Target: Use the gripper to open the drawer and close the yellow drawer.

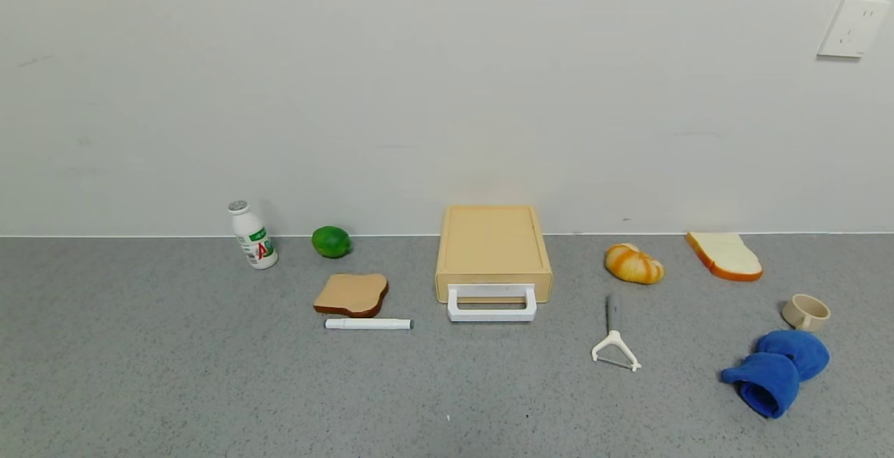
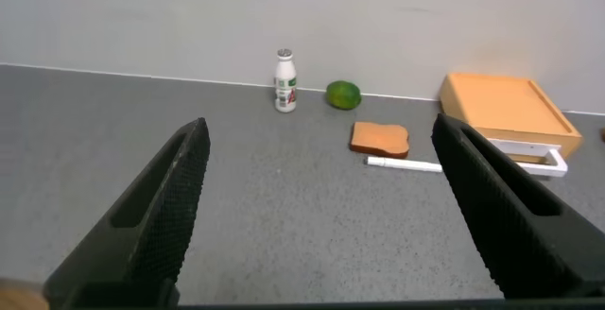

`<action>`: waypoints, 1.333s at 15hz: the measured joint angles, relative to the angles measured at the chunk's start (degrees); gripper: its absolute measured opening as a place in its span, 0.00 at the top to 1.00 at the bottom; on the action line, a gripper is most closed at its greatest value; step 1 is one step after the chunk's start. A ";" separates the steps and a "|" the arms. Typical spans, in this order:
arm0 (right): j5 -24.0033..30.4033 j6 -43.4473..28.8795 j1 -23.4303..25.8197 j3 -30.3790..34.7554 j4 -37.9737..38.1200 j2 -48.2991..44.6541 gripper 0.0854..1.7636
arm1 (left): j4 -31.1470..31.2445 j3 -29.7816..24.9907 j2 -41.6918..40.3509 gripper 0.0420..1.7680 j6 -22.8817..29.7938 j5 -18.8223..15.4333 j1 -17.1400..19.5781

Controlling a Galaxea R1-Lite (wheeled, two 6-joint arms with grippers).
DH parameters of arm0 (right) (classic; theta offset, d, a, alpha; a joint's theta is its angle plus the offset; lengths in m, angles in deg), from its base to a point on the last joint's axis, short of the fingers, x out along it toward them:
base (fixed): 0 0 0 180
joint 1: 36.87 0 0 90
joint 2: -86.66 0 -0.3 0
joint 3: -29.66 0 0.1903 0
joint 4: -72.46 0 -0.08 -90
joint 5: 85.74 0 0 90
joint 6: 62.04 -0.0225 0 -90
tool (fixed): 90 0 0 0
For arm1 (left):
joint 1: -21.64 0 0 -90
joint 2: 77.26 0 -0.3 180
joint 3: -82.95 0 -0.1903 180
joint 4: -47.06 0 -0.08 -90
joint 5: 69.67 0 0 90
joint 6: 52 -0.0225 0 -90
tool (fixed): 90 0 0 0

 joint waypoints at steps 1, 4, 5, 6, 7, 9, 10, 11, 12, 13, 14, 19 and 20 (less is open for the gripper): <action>0.00 0.00 0.00 0.00 0.00 0.00 0.03 | -0.02 -0.96 -1.66 0.04 -0.34 -0.45 1.07; -0.02 -0.02 0.00 0.00 0.00 0.00 0.03 | -0.18 -5.38 -6.84 0.04 -1.88 -1.22 2.97; 0.00 0.00 0.00 0.00 0.00 0.00 0.03 | -0.51 -7.33 -8.73 0.04 -2.04 -1.94 3.30; 0.00 0.00 -0.02 0.00 0.00 0.00 0.03 | -1.62 -9.51 -10.56 0.04 -1.99 -3.21 3.47; 0.00 0.02 0.00 0.00 0.00 0.00 0.03 | -3.72 -11.65 -12.02 0.04 -1.99 -4.12 3.61; -0.02 0.00 0.00 0.00 0.00 0.00 0.03 | -9.58 -17.18 -14.30 0.04 -2.15 -5.38 3.67; -0.04 0.00 0.00 0.00 0.00 0.00 0.03 | -12.46 -20.15 -15.02 0.04 -2.21 -5.96 3.69; -0.02 0.00 0.00 0.00 0.00 0.00 0.03 | -15.85 -23.78 -15.74 0.04 -2.23 -6.81 3.72; 0.00 0.00 0.00 0.00 0.00 0.00 0.03 | -19.04 -27.39 -16.29 0.03 -2.29 -7.78 3.72; -0.02 0.00 -0.02 0.00 0.00 0.00 0.03 | -21.55 -30.67 -16.65 0.03 -2.40 -8.69 3.72; 0.00 0.00 0.00 0.00 0.00 0.00 0.03 | -23.94 -33.82 -16.94 0.03 -2.50 -9.70 3.72; 0.00 -0.02 -0.02 0.00 0.00 0.00 0.03 | -25.09 -42.58 -17.23 0.03 -4.84 -12.52 3.72; -0.02 0.00 -0.02 0.00 0.00 0.00 0.03 | -23.27 -42.81 -17.25 0.03 -4.84 -13.09 3.72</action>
